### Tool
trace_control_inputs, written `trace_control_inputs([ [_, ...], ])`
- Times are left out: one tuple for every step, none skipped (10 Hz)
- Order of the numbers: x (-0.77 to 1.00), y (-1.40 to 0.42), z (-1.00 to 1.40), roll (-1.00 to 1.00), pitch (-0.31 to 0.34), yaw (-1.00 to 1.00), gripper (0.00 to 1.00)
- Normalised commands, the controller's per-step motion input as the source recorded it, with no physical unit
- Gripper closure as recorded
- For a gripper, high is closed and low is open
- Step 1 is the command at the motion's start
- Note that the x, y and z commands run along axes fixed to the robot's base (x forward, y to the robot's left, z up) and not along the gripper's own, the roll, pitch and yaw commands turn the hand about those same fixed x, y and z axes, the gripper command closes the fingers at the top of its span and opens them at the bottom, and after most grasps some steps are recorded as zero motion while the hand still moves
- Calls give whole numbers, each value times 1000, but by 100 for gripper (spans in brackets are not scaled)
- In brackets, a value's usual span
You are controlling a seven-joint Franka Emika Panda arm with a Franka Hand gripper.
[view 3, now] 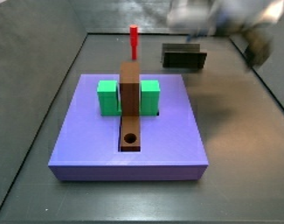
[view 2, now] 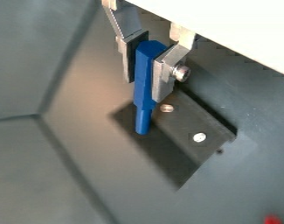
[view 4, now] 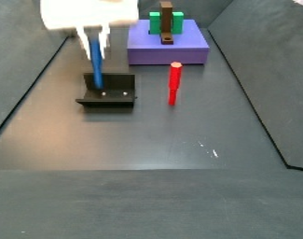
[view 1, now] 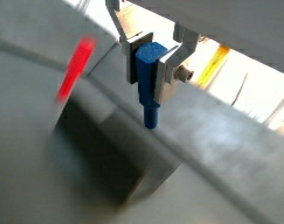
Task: Pick up the blue object. Move up. Place the blue object on the fixture. Regrasp the blue object. Move to above the board. Insert the blue object.
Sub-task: Move to above the board.
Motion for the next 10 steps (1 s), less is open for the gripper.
trace_control_inputs([
  [6,20,1400,-89,-6,-79,100],
  [11,28,1400,-55,19,-59,100],
  [23,5,1400,-19,68,-41,100],
  [24,3,1400,-15,75,-34,100],
  [44,8,1400,-19,92,-8,100],
  [48,-19,709,-16,113,8,100],
  [52,-7,363,1,124,23,100],
  [62,-10,230,13,122,37,100],
  [-1175,-1400,289,-1000,-18,-62,100],
  [-1199,-1400,289,-1000,-40,-59,100],
])
